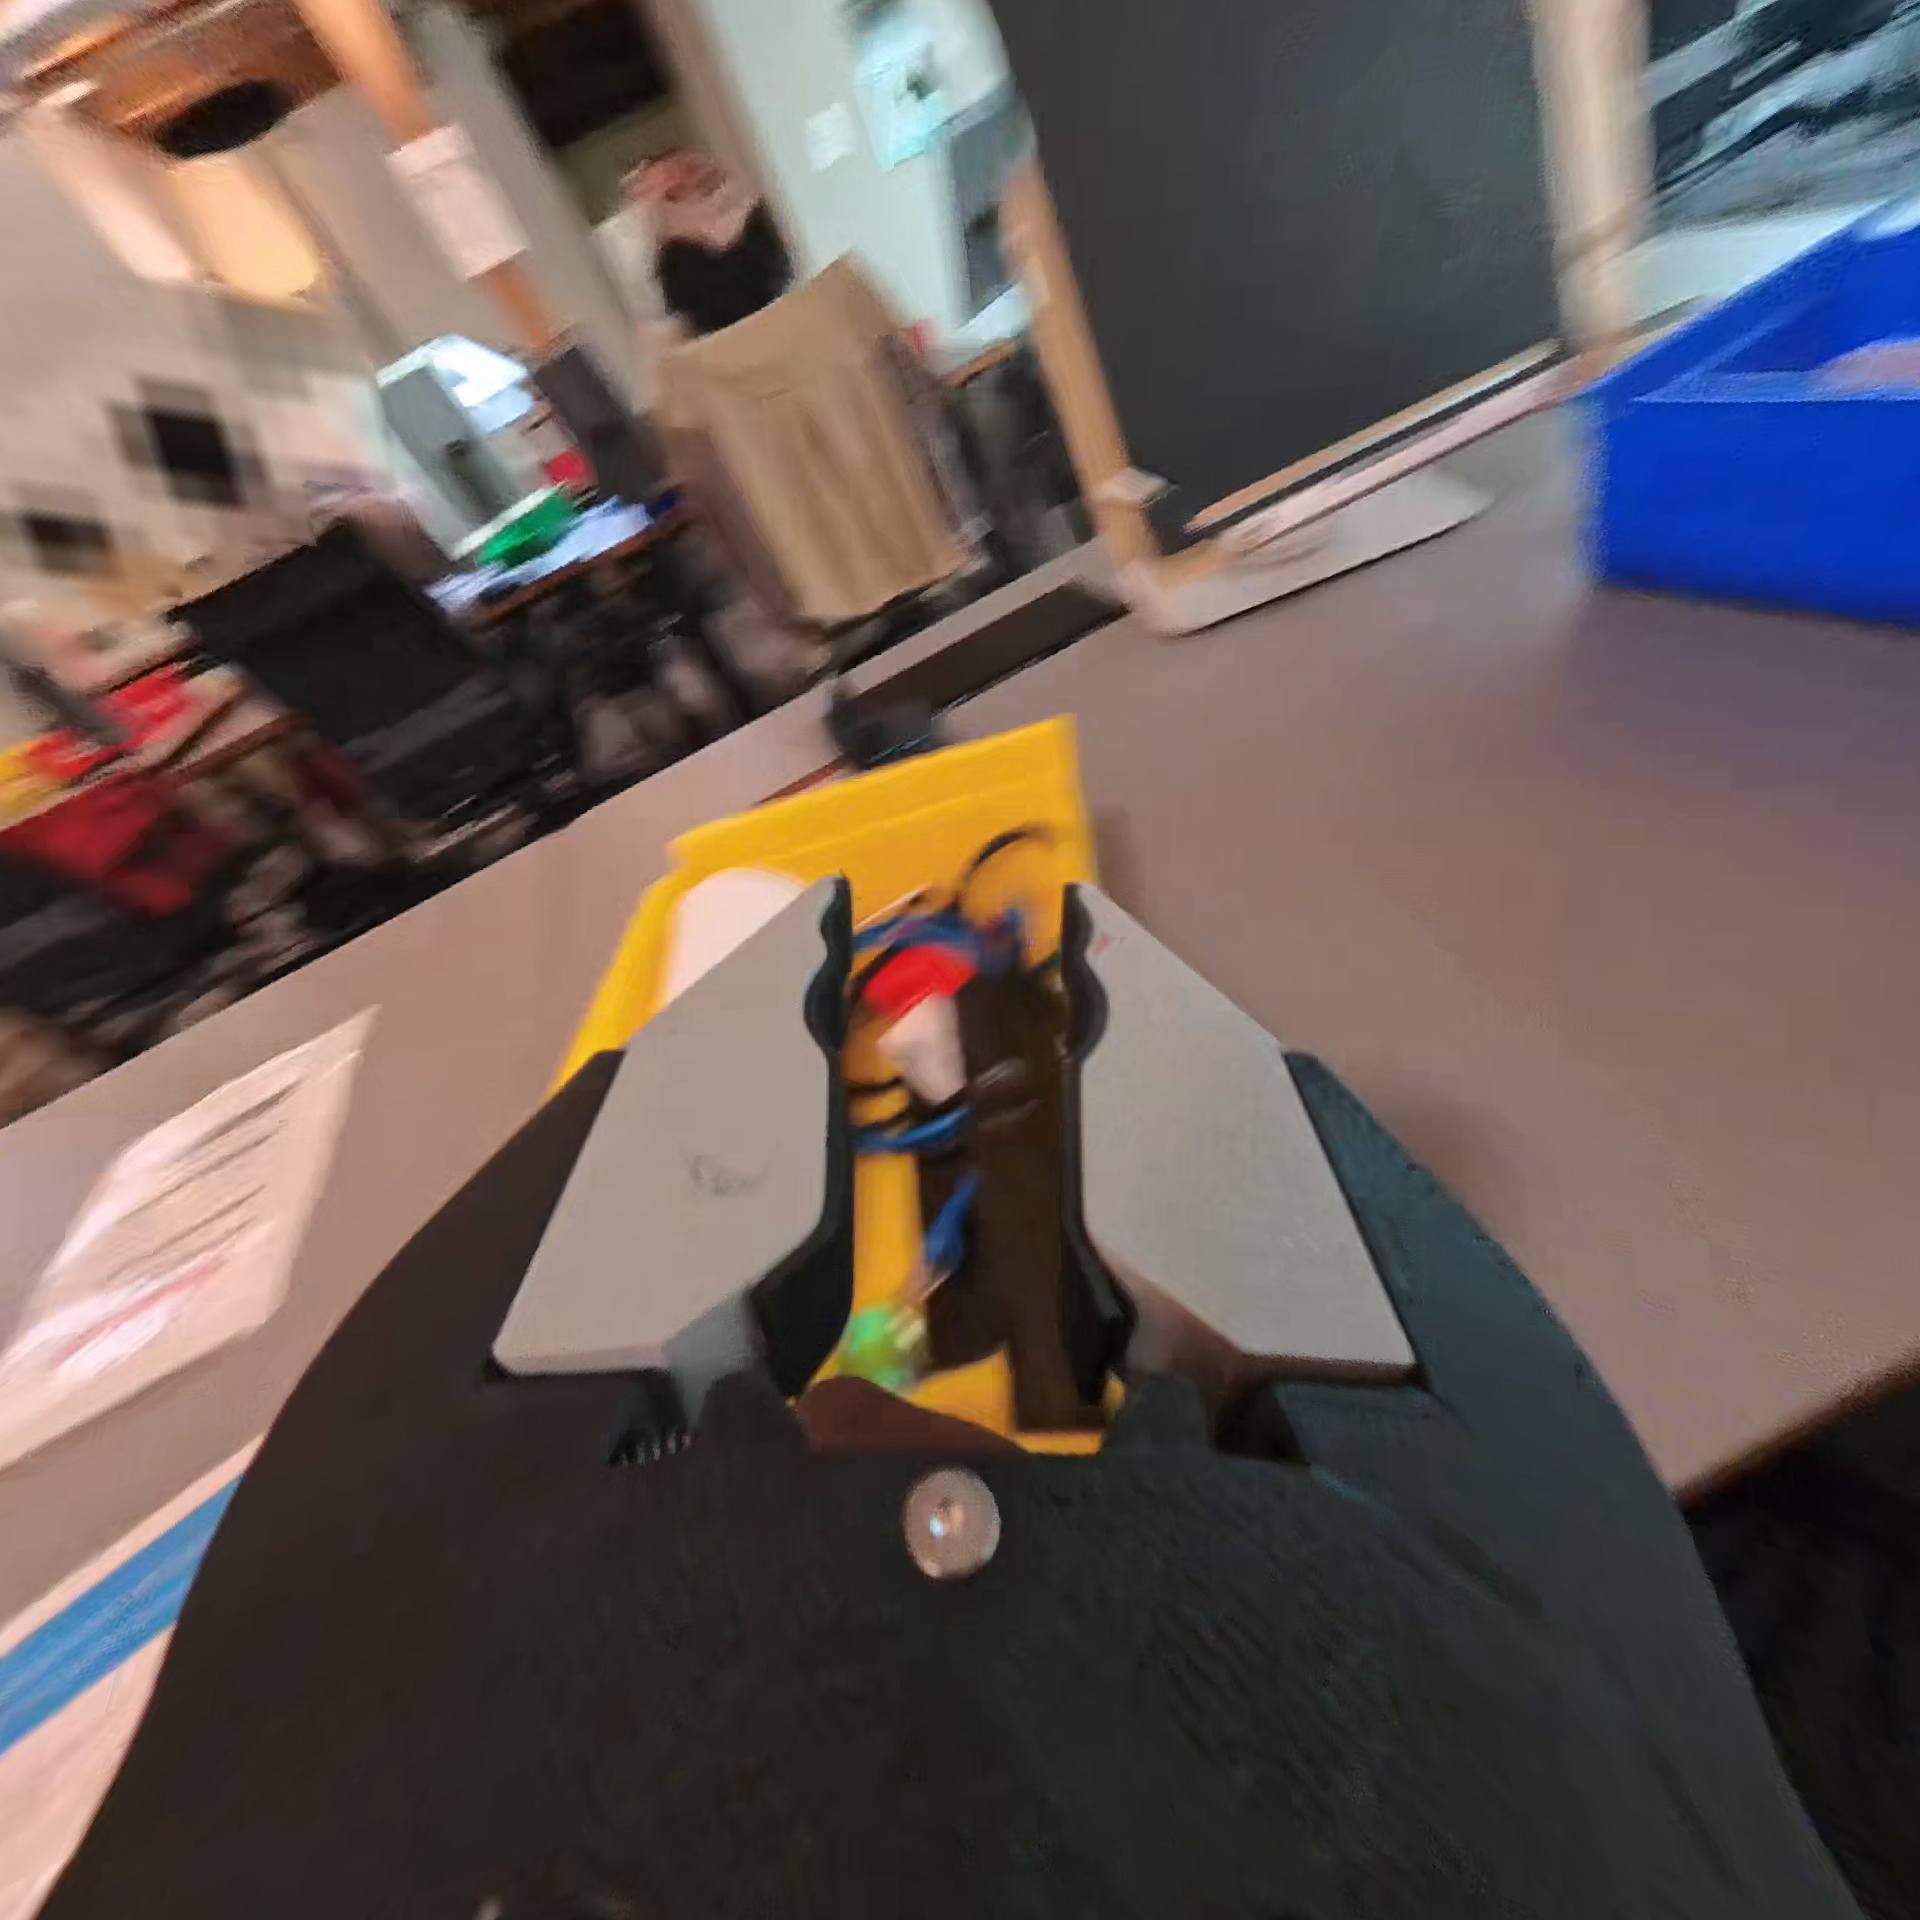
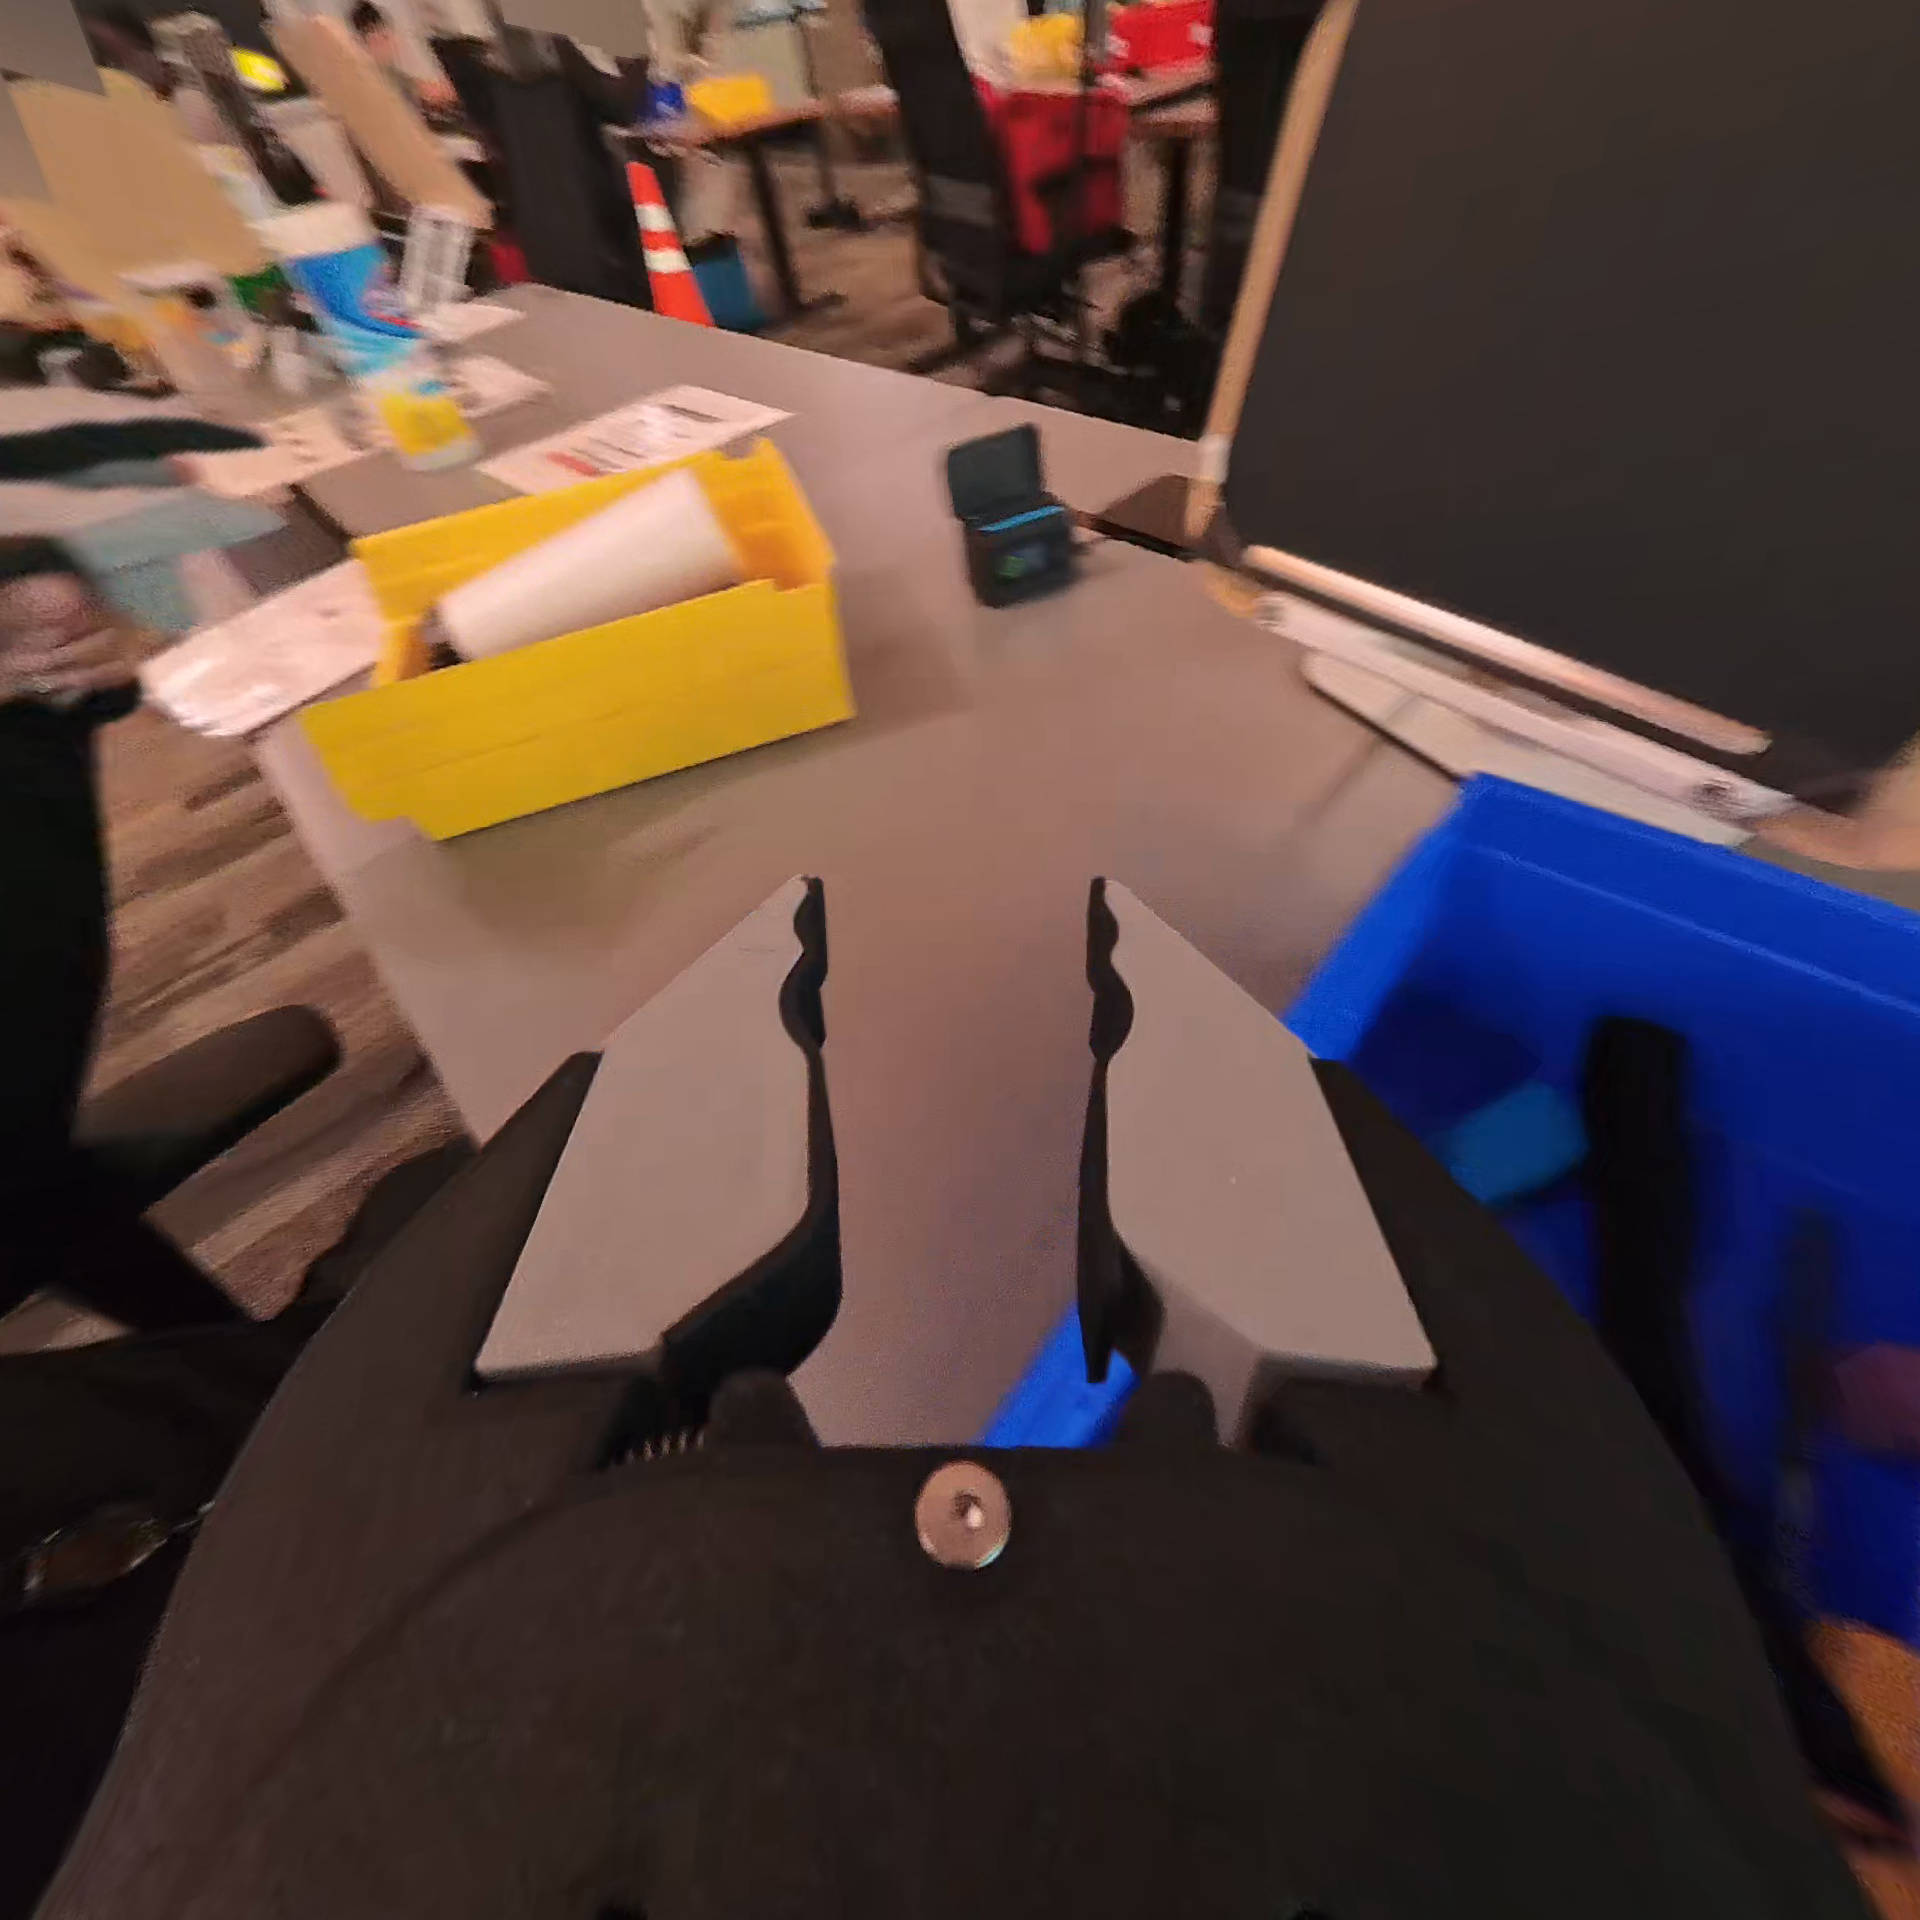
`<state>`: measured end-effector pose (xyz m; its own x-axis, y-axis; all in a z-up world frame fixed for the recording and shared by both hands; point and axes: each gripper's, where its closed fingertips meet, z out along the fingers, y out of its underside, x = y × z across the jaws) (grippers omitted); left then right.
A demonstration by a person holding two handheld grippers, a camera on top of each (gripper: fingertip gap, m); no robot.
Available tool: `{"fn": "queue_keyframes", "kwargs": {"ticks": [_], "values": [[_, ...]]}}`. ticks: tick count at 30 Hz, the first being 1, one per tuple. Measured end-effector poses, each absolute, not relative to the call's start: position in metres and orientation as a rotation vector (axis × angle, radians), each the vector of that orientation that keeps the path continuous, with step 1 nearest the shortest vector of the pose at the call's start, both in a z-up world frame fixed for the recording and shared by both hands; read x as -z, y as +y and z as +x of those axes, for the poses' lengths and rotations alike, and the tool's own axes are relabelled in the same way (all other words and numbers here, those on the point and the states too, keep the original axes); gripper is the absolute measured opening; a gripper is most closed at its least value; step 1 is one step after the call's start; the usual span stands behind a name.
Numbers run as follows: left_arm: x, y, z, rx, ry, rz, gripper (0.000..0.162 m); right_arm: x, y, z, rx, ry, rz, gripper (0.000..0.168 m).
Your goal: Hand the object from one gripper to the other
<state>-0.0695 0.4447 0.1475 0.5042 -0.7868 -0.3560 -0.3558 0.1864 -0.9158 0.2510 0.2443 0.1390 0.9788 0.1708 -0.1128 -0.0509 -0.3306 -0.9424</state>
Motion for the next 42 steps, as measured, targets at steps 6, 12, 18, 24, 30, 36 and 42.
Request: {"fn": "queue_keyframes", "kwargs": {"ticks": [6,12,18,24,30,36,42], "values": [[-0.074,0.494,-0.118,0.185,1.158,-1.726,0.038,-0.075,0.262,0.173,-0.323,-0.18,-1.911,0.044],[-0.039,0.445,-0.045,0.663,1.398,-1.727,0.016,-0.02,0.287,0.139,-0.328,-0.246,-1.982,0.042],[-0.052,0.483,-0.07,0.439,1.228,-1.75,0.037,0.001,0.299,0.153,-0.205,-0.291,-1.989,0.04],[-0.028,0.486,-0.085,0.218,1.373,-1.784,0.04,-0.005,0.297,0.147,-0.293,-0.335,-1.947,0.041],[-0.016,0.499,-0.083,-0.017,1.818,-1.723,0.037,-0.006,0.294,0.14,-0.303,-0.393,-1.927,0.045],[0.025,0.495,-0.102,-0.339,2.403,-1.496,0.041,-0.009,0.294,0.141,-0.339,-0.375,-1.916,0.045],[0.044,0.498,-0.119,-0.505,2.535,-1.536,0.044,-0.009,0.295,0.144,-0.314,-0.36,-1.913,0.043]]}}
